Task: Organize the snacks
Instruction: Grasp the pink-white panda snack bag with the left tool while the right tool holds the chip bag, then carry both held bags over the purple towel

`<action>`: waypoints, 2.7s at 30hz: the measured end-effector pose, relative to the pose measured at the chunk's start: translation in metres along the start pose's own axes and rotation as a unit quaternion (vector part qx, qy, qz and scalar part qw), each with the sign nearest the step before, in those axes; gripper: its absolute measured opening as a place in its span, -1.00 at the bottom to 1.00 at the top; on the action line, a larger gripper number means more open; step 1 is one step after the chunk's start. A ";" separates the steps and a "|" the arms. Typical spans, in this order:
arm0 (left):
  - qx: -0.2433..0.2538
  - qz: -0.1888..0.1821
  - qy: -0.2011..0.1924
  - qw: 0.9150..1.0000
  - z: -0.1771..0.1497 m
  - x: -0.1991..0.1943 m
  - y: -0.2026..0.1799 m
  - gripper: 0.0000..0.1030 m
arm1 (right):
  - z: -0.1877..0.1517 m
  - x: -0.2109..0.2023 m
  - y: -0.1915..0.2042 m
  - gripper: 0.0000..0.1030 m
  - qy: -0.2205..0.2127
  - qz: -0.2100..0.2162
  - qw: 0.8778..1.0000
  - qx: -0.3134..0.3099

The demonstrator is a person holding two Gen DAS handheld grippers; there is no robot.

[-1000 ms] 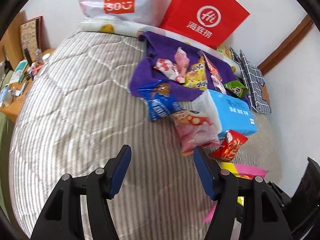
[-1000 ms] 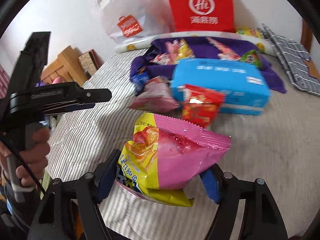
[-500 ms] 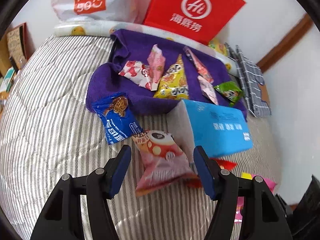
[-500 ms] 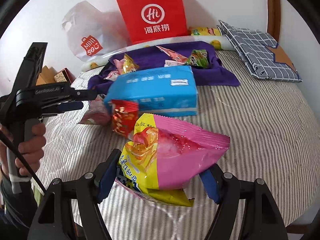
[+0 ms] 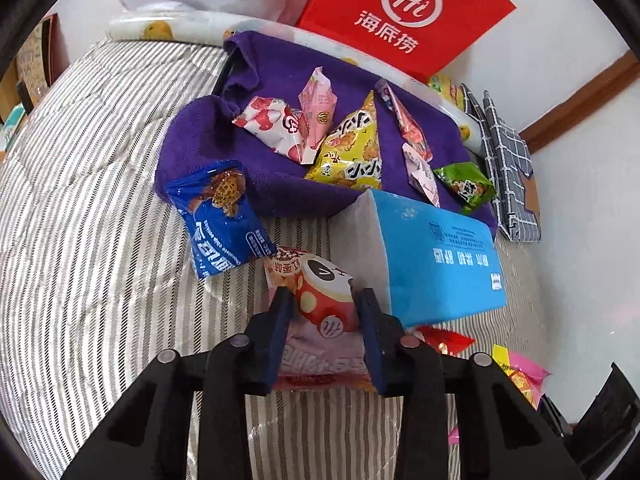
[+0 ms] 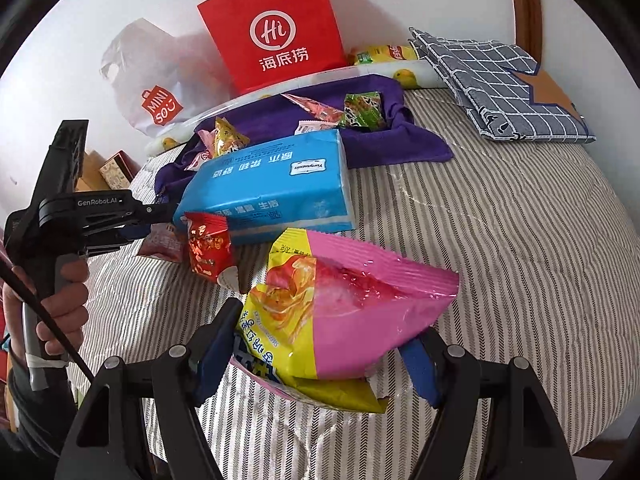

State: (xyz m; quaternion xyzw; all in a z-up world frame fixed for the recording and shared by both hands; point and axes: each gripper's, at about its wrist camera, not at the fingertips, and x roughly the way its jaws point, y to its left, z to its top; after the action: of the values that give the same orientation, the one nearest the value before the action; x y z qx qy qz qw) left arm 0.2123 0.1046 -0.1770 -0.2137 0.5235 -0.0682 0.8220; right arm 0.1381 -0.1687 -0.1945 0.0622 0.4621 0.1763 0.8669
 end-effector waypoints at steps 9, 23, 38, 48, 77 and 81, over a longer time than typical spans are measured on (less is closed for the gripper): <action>0.010 -0.012 -0.009 1.000 -0.031 -0.031 0.012 -0.40 | -0.006 -0.010 0.003 0.42 -0.006 0.008 1.000 0.002; 0.044 0.013 0.013 0.999 -0.059 -0.017 0.012 0.07 | -0.008 -0.014 -0.004 0.42 -0.006 0.017 1.000 -0.009; 0.053 0.022 0.008 0.998 -0.059 -0.012 0.009 -0.07 | -0.013 -0.007 0.006 0.41 -0.003 -0.006 0.998 -0.069; 0.072 0.017 0.008 0.997 -0.054 -0.030 -0.005 -0.07 | 0.001 -0.025 0.007 0.41 -0.005 -0.013 0.998 -0.069; 0.118 -0.029 -0.031 0.992 -0.002 -0.047 -0.075 -0.07 | 0.097 -0.043 0.025 0.41 -0.101 -0.030 0.992 -0.065; 0.127 -0.025 -0.032 0.991 0.018 -0.046 -0.084 -0.07 | 0.118 -0.042 0.025 0.41 -0.110 -0.028 0.991 -0.064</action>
State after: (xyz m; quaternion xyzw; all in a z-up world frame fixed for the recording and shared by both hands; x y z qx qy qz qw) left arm 0.2175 0.0493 -0.0967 -0.1231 0.4784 -0.1480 0.8568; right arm 0.2073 -0.1538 -0.0889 0.0126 0.3527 0.1738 0.9194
